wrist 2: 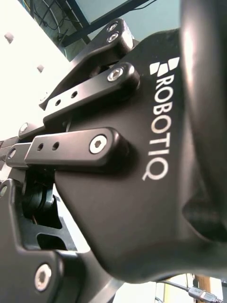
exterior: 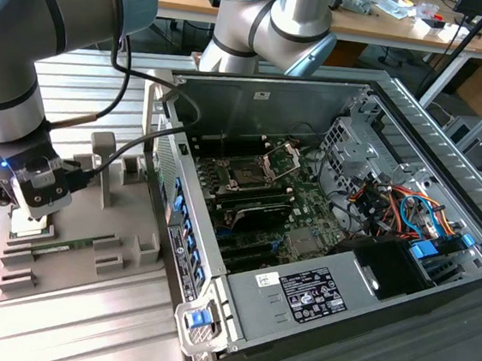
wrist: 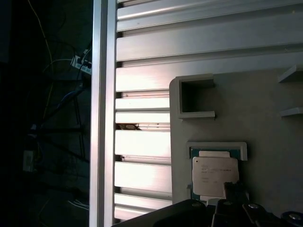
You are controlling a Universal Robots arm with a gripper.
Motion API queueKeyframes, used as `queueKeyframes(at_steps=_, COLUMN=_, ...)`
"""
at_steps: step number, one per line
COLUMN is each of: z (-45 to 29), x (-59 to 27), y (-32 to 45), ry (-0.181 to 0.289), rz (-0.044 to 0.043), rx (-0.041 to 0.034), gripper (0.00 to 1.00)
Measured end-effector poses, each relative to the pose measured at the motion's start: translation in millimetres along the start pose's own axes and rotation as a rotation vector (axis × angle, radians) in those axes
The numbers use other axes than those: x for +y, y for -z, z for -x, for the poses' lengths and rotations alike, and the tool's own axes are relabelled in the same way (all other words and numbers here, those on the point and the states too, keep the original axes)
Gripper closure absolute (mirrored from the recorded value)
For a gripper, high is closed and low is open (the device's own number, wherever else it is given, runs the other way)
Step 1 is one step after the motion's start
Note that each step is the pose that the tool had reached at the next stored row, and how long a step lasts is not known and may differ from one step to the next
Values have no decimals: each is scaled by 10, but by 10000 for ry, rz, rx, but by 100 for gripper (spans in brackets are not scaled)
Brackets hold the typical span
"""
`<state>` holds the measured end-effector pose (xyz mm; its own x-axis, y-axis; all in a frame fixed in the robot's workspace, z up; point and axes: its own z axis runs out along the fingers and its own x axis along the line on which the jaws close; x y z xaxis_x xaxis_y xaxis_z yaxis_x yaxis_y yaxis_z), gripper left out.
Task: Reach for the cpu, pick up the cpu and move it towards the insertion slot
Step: 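Pick up the cpu and move it towards the insertion slot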
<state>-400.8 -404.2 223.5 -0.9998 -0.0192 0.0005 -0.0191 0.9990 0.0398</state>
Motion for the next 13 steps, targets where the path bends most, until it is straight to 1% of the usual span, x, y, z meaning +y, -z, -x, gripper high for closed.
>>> queueKeyframes(at_steps=13, z=-1, x=-1, y=-32, ry=-1, rz=0, rx=0, gripper=89)
